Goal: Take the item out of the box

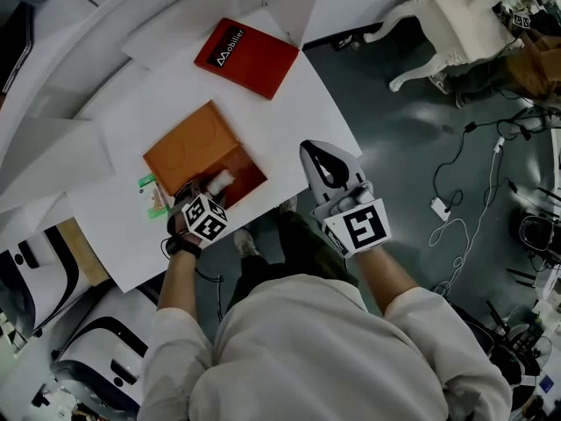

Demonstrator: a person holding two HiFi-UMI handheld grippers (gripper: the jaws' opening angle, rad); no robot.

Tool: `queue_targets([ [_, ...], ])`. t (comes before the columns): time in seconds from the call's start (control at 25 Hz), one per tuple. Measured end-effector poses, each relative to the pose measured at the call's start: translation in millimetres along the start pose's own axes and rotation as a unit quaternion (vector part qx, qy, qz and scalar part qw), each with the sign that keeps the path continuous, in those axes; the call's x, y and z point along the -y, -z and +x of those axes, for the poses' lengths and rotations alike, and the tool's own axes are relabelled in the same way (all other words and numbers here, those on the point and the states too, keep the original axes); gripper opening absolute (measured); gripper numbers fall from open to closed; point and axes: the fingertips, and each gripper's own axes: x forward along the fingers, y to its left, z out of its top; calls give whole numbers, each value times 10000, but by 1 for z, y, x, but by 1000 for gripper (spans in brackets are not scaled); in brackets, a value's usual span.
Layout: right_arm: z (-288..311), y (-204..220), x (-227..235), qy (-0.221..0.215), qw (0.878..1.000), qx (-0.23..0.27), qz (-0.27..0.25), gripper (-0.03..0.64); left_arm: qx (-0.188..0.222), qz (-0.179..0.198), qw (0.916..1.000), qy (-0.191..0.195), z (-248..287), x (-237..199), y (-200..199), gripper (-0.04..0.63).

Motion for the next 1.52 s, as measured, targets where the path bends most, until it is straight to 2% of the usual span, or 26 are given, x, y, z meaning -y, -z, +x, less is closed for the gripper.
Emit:
queue_targets([
  [0.28,7,2,4,-39,10000,-34,-4,23,-40,-19,10000,1,6,0,0,190],
  [0.72,5,-2,0,-64,10000,-4,-49,23,-13,14,10000,-30,2,1,-1,178],
  [0.88,3,-6,-6,-67,9999,7,-76,23,125,-16,9999,-116,-8,-1,-5,178],
  [1.04,2,-13,-16,-93,9999,73,-119,23,478,-305,9982,-187,-26,-4,-13,178],
  [1.16,1,-20,-25,-114,9997,136,-167,23,944,-760,9924,-219,-47,-8,-23,178],
  [1.32,-4,-32,-37,-124,9994,217,-241,23,1704,-1457,9742,-268,-82,-19,-37,178],
  [1.4,-6,-39,-44,-121,9992,276,-276,23,2016,-1597,9657,-349,-102,-25,-42,178],
  [1.52,-12,-48,-53,-106,9988,353,-329,23,2265,-1615,9593,-479,-128,-30,-46,178],
])
